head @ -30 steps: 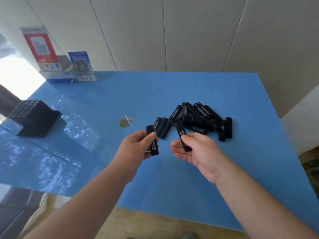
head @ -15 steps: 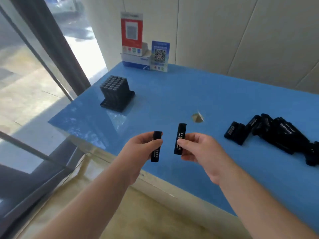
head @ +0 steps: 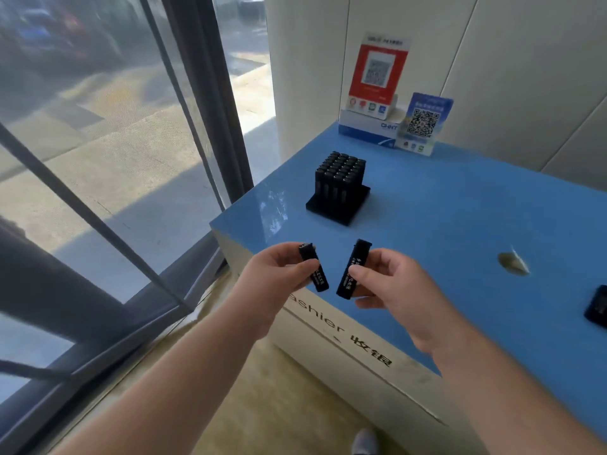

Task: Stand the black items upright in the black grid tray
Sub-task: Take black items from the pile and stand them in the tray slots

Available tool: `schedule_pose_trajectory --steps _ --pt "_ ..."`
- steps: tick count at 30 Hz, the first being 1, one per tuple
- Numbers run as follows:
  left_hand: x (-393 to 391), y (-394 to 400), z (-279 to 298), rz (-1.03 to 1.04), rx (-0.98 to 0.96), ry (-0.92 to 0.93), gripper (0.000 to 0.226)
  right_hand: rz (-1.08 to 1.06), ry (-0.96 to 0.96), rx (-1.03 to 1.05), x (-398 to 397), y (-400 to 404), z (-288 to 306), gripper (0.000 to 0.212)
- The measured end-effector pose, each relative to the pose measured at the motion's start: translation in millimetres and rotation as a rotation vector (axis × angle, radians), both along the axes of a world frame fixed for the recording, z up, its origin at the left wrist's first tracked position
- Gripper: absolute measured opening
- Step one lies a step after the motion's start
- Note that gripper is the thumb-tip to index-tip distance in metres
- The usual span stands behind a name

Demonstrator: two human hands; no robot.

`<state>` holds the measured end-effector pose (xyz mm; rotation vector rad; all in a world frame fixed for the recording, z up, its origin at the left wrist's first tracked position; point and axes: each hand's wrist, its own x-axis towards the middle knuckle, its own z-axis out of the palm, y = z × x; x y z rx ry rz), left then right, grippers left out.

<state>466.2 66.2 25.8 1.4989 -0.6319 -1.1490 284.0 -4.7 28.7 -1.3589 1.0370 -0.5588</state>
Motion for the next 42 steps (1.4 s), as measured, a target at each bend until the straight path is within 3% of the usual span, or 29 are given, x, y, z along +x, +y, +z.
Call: schedule_pose_trajectory --steps 4,9,16,25,35,38,42 --pt "23 -23 -5 0.012 -0.011 -0.010 0.022 -0.057 0.021 -0.113 25 -22 -7 0.006" --pt "53 -68 -7 0.011 -0.023 -0.156 0.018 -0.121 0.043 -0.270 53 -68 -14 0.004" --pt "89 -126 -12 0.005 0.004 -0.269 0.018 -0.173 0.113 -0.355 78 -118 -19 0.007" --pt "128 -193 -14 -0.235 -0.071 -0.553 0.015 -0.352 0.122 -0.434 107 -132 -29 0.010" --pt "147 -232 -32 -0.545 -0.125 -0.649 0.018 -0.549 0.231 -0.497 130 -133 -41 0.013" --pt "150 -237 -31 -0.625 -0.162 -0.732 0.026 -0.574 0.267 -0.492 134 -132 -48 0.015" --pt "155 -243 -29 -0.711 -0.183 -0.860 0.017 -0.606 0.274 -0.496 141 -131 -51 0.016"
